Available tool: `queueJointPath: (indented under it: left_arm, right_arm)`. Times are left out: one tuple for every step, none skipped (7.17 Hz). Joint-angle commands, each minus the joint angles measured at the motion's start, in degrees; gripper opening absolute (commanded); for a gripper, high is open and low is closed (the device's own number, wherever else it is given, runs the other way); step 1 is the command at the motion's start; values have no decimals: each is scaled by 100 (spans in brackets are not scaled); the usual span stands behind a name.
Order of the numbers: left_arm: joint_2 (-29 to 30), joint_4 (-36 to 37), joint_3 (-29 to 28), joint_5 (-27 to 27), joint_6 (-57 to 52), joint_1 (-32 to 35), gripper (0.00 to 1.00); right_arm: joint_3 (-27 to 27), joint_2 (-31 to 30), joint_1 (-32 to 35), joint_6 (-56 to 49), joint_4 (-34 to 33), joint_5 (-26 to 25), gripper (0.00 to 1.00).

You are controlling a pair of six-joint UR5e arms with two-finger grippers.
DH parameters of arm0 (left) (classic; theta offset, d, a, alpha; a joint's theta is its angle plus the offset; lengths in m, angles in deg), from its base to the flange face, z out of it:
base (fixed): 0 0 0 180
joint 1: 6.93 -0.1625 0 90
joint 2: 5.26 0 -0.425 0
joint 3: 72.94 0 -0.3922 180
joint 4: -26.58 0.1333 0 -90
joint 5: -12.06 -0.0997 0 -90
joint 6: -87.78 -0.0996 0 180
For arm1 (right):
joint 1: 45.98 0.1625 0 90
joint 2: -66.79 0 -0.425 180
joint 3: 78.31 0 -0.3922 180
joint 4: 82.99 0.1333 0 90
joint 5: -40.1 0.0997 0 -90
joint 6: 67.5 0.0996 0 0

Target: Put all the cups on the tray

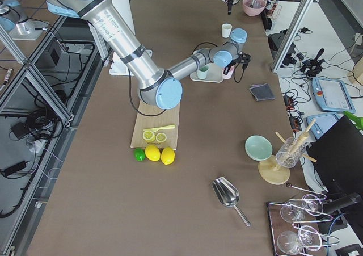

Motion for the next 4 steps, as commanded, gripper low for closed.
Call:
queueJointPath:
  left_arm:
    - [94,-234,-321,7,6,22,98]
    - [94,-251,-321,-2,223,-22,98]
    - [94,-277,-252,-11,504,-161,98]
    - [68,-504,-321,-46,681,-406,98]
  right_arm:
    - [-45,49,-389,188,-4,-215,0]
    - [-45,31,-451,188,-4,-215,0]
    - [-63,49,-487,188,5,-241,98]
    - [-150,31,-487,179,5,-268,100]
